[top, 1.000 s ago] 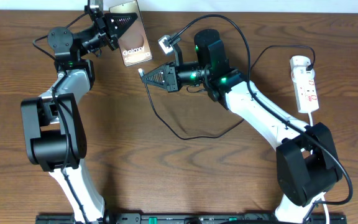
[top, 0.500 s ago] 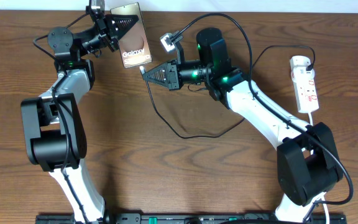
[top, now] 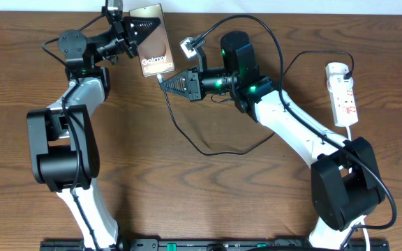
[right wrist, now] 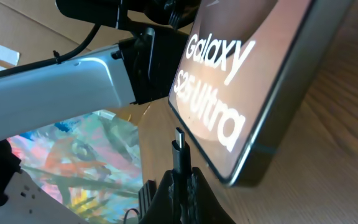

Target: Plug charger to phone and switch on socket

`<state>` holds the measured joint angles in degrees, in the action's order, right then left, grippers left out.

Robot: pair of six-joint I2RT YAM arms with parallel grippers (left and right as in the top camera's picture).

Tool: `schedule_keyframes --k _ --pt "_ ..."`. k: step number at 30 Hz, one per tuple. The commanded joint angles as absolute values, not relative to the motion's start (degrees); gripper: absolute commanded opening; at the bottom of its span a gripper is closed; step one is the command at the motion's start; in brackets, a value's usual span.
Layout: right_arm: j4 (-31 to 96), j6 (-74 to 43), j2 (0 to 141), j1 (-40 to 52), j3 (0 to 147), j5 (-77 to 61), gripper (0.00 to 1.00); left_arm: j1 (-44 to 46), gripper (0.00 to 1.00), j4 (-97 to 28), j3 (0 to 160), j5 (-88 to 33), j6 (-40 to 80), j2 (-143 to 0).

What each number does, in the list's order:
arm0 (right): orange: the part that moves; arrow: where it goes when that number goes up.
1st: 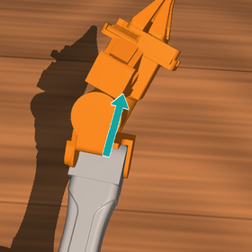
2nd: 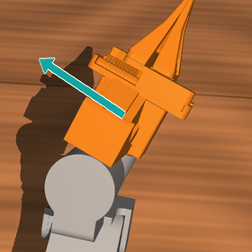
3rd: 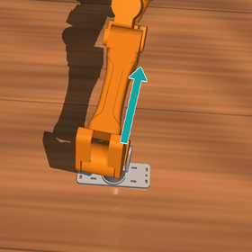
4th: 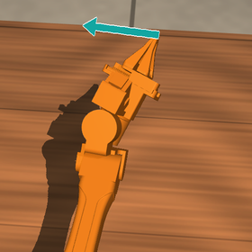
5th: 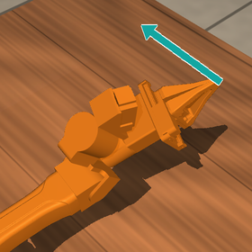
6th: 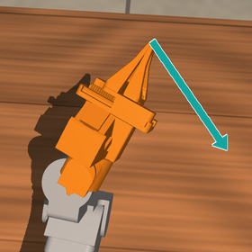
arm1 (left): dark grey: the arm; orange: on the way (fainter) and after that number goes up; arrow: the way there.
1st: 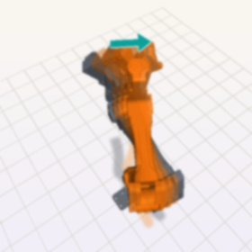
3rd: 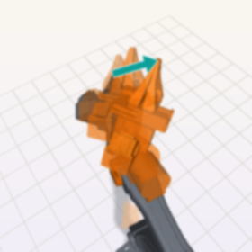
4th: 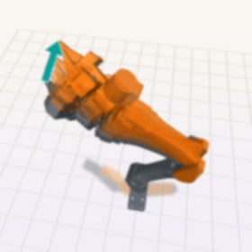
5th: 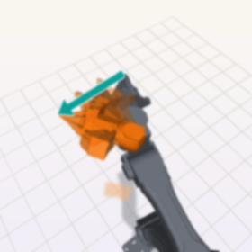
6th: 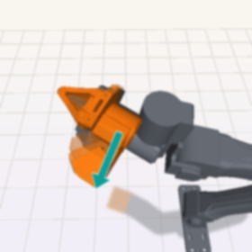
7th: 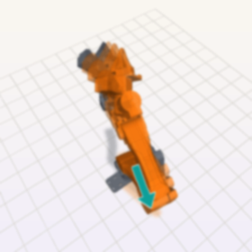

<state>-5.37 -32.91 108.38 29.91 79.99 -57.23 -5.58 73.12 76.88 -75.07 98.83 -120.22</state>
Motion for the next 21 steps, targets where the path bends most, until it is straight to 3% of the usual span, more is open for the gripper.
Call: schedule_keyframes --k 1,21 --pt "-5.28 -33.39 108.88 29.54 79.59 -57.49 0.01 -5.65 0.07 73.87 77.62 -74.78 99.11 -119.79" --pt "-3.75 -35.16 108.88 29.21 79.59 -56.45 0.01 -5.69 0.07 75.79 77.62 -74.85 99.11 -119.79"
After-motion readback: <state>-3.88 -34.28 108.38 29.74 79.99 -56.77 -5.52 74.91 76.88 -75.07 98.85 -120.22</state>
